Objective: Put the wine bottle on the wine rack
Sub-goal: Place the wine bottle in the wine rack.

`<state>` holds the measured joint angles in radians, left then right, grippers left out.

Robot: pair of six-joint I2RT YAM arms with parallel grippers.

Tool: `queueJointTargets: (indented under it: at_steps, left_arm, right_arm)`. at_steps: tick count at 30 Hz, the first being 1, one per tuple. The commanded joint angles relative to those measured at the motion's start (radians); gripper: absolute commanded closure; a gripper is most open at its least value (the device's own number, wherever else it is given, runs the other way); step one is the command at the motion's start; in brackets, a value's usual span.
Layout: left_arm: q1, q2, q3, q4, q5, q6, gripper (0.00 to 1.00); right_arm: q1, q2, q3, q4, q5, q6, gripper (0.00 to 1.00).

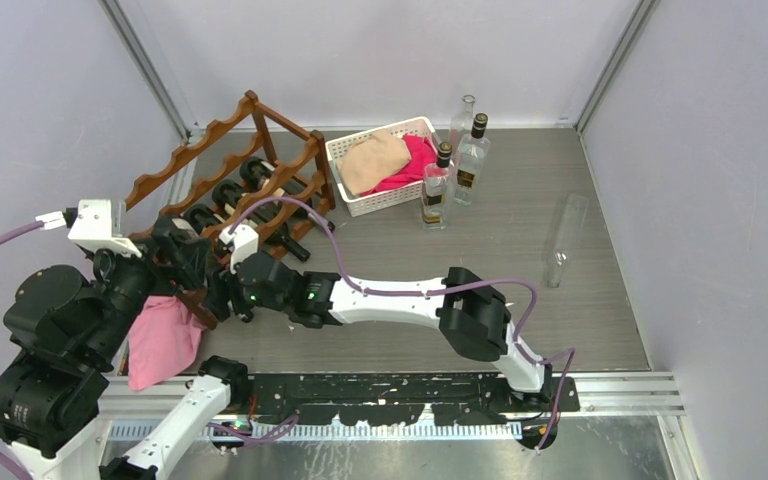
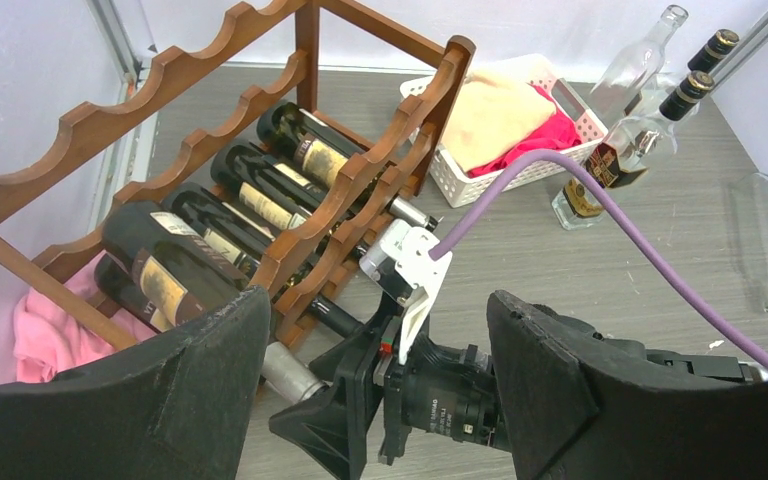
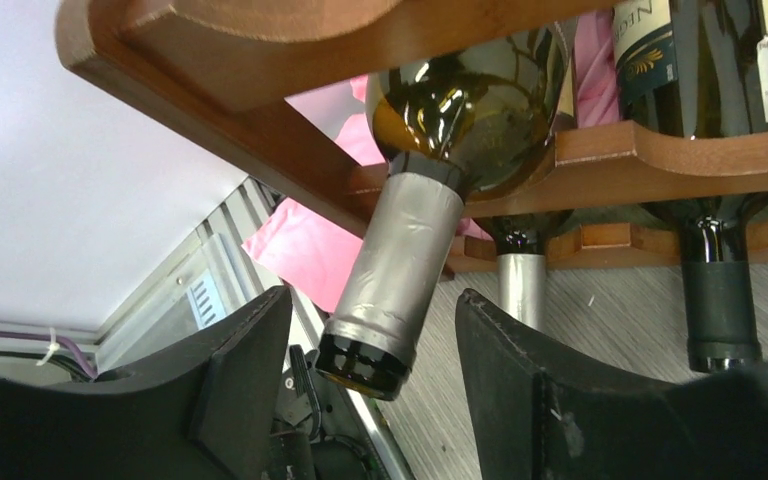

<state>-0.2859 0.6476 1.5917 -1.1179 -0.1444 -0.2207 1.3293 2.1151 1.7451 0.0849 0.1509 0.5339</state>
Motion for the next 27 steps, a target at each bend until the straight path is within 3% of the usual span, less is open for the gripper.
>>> queueJointTargets:
  at_steps: [1, 9, 17, 22, 27]
  left_arm:
    - [0.001, -0.002, 0.028, 0.023, 0.017, 0.018, 0.21]
    - [0.001, -0.008, 0.034, 0.021, 0.009, 0.017, 0.21]
    - [0.001, -0.008, 0.036, 0.021, 0.009, 0.015, 0.21]
    - [0.001, -0.008, 0.033, 0.023, 0.009, 0.015, 0.21]
    - [0.001, -0.009, 0.027, 0.027, 0.012, 0.014, 0.21]
  right_arm:
    - [0.003, 0.001, 0.081, 0.027, 0.031, 0.016, 0.35]
    - [-0.004, 0.026, 0.109, -0.004, 0.031, 0.034, 0.45]
    - [-0.004, 0.039, 0.122, -0.045, 0.022, 0.048, 0.47]
    - [-0.006, 0.032, 0.113, -0.035, 0.024, 0.049, 0.62]
    - [-0.006, 0.019, 0.094, -0.022, 0.041, 0.05, 0.85]
